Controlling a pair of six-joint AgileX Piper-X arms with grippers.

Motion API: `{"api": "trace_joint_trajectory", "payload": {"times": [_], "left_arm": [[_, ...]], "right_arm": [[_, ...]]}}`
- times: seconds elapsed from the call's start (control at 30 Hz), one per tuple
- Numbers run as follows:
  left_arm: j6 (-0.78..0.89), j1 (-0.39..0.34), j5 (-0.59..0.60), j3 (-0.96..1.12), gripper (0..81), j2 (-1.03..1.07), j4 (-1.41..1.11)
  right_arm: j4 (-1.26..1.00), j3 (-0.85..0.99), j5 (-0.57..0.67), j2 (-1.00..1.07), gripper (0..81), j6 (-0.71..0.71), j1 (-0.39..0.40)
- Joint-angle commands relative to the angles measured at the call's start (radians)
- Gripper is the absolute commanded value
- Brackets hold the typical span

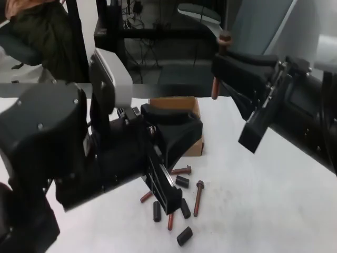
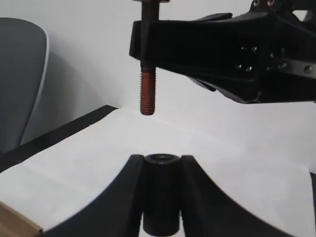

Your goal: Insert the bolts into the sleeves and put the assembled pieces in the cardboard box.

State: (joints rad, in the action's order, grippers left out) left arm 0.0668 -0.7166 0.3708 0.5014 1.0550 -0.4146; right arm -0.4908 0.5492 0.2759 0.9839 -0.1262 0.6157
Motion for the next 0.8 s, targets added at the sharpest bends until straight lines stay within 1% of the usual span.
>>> {"api": "trace_joint_trajectory", "payload": {"times": [0.0,0.07,0.17,0.2,0.27,0.37,0.43,0.53,0.6,0.7,0.77], "left_arm": [[-0.016,-0.007,-0.116,-0.025,1.8,-0.006,-0.003],[-0.016,-0.011,-0.167,-0.051,1.8,-0.006,-0.037],[-0.019,-0.030,-0.274,-0.086,1.8,-0.006,-0.127],[-0.026,-0.032,-0.289,-0.094,1.8,-0.006,-0.147],[-0.023,-0.032,-0.291,-0.101,1.8,-0.006,-0.159],[-0.021,-0.032,-0.295,-0.102,1.8,0.017,-0.181],[0.016,-0.032,-0.265,-0.102,1.8,0.050,-0.240],[0.081,-0.032,-0.256,-0.102,1.8,0.086,-0.308],[0.114,-0.032,-0.256,-0.102,1.8,0.088,-0.309],[0.159,-0.032,-0.210,-0.102,1.8,0.086,-0.335],[0.160,-0.032,-0.208,-0.102,1.8,0.086,-0.349]], "right_arm": [[-0.057,0.031,0.025,-0.002,0.0,-0.040,-0.006],[-0.086,0.038,0.042,-0.002,0.0,-0.077,-0.006],[-0.105,0.039,0.043,-0.002,0.0,-0.139,-0.004],[-0.105,0.039,0.054,-0.002,0.0,-0.168,-0.004],[-0.105,0.039,0.060,0.005,0.0,-0.206,-0.001],[-0.105,0.039,0.060,0.024,0.6,-0.217,0.025],[-0.105,0.039,0.056,0.047,0.6,-0.187,0.057],[-0.105,0.048,-0.004,0.081,0.6,-0.136,0.086],[-0.105,0.048,-0.011,0.093,0.6,-0.105,0.089],[-0.097,0.048,-0.032,0.116,0.6,-0.086,0.089],[-0.092,0.048,-0.037,0.129,0.6,-0.065,0.089]]}}
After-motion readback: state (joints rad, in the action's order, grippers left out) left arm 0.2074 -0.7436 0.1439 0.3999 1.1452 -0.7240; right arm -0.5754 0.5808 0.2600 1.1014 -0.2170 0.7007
